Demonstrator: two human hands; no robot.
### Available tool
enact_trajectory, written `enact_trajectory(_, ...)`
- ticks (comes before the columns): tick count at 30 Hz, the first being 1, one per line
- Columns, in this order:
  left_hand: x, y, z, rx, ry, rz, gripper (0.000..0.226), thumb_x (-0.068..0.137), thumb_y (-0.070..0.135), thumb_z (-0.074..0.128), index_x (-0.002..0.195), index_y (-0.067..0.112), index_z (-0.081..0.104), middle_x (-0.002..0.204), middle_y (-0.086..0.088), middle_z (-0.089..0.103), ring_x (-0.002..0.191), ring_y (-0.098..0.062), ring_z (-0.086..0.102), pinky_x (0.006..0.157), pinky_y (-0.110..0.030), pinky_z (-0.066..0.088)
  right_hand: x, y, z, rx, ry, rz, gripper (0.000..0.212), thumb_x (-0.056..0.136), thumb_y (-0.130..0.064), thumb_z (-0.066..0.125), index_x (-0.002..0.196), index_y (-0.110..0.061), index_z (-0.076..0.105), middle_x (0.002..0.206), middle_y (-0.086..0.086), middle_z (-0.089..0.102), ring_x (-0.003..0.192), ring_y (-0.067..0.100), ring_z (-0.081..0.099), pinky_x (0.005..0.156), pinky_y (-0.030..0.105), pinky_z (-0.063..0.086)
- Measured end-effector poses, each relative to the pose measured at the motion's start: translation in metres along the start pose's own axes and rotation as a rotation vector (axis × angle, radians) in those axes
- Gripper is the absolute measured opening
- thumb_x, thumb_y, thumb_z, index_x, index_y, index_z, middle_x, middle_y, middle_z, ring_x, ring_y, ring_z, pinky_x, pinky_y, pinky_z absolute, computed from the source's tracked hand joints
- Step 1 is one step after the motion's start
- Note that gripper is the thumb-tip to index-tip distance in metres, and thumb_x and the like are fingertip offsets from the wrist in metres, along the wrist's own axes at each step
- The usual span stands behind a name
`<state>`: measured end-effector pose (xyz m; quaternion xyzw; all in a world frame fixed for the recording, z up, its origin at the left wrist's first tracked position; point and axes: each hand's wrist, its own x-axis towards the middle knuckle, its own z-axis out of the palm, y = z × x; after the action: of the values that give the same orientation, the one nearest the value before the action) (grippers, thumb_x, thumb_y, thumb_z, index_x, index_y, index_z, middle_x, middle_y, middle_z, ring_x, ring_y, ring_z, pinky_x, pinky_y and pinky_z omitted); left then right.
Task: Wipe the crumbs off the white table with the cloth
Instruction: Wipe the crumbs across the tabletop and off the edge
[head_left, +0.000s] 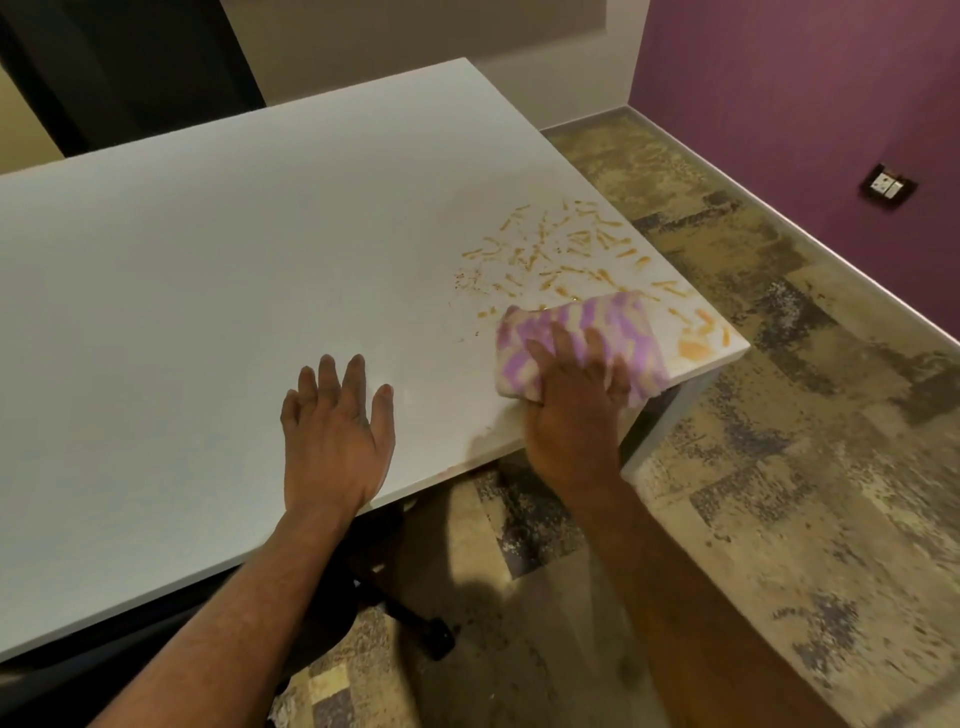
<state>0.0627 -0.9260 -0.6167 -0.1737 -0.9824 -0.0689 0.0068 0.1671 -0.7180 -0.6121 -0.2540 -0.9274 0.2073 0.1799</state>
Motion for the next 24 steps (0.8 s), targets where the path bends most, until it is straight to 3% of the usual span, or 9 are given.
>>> enact_trajectory(4,0.000,0.000,0.000,-0.007,0.005,0.004,0.069,0.106,0.055,0.012,0.161,0.017,0.028,0.168,-0.019,0.028,0.156,-0.040,0.021,0.127,-0.055,0.019,-0.029,-0.042,0.020,0.028,-0.040,-0.187,0.075,0.081,-0.001,0.061,0.150,-0.028,0.047,0.167,-0.004,0.033,0.158,0.029,0.015,0.127,0.055,0.001)
enact_trajectory(9,0.000,0.000,-0.002,-0.030,0.007,0.007,0.071,0.105,0.056,0.010,0.161,0.017,0.028,0.168,-0.018,0.027,0.157,-0.040,0.020,0.127,-0.055,0.017,-0.052,-0.012,0.011,0.110,-0.136,-0.411,0.066,0.087,-0.011,0.059,0.150,-0.028,0.049,0.166,-0.009,0.033,0.160,0.021,0.009,0.129,0.052,-0.005)
enact_trajectory(11,0.000,-0.001,-0.002,-0.032,0.009,0.003,0.071,0.105,0.056,0.010,0.161,0.018,0.028,0.169,-0.017,0.026,0.157,-0.039,0.019,0.128,-0.055,0.017,-0.043,0.009,0.001,0.080,-0.129,-0.372,0.065,0.089,-0.012,0.064,0.150,-0.029,0.050,0.164,-0.009,0.036,0.160,0.021,0.011,0.129,0.054,-0.005)
enact_trajectory(15,0.001,-0.001,0.000,-0.038,0.023,-0.006,0.064,0.107,0.052,0.016,0.159,0.018,0.032,0.167,-0.015,0.031,0.156,-0.037,0.022,0.127,-0.055,0.020,-0.024,0.011,-0.005,0.049,-0.050,-0.153,0.052,0.091,-0.016,0.058,0.143,-0.022,0.058,0.160,0.001,0.046,0.157,0.029,0.022,0.126,0.063,0.008)
enact_trajectory(18,0.002,-0.002,0.001,-0.037,0.032,-0.018,0.061,0.108,0.049,0.019,0.158,0.018,0.035,0.166,-0.014,0.034,0.155,-0.036,0.025,0.126,-0.056,0.022,-0.026,-0.026,0.010,0.073,-0.009,-0.072,0.060,0.088,-0.008,0.060,0.145,-0.026,0.055,0.163,-0.002,0.041,0.158,0.027,0.016,0.127,0.058,-0.002)
enact_trajectory(21,0.003,-0.001,0.000,-0.046,0.041,-0.043,0.062,0.108,0.049,0.017,0.158,0.017,0.034,0.166,-0.015,0.034,0.155,-0.038,0.026,0.125,-0.056,0.022,-0.047,-0.056,0.026,0.065,-0.036,-0.184,0.076,0.080,0.000,0.059,0.150,-0.027,0.047,0.167,-0.003,0.033,0.158,0.029,0.012,0.126,0.056,-0.002)
enact_trajectory(24,0.002,-0.001,0.000,-0.034,0.044,-0.042,0.062,0.108,0.048,0.017,0.157,0.015,0.035,0.164,-0.017,0.036,0.153,-0.040,0.028,0.124,-0.057,0.024,-0.063,-0.045,0.024,0.099,-0.098,-0.338,0.074,0.078,-0.002,0.047,0.149,-0.022,0.049,0.167,-0.003,0.034,0.160,0.029,0.011,0.128,0.055,0.000)
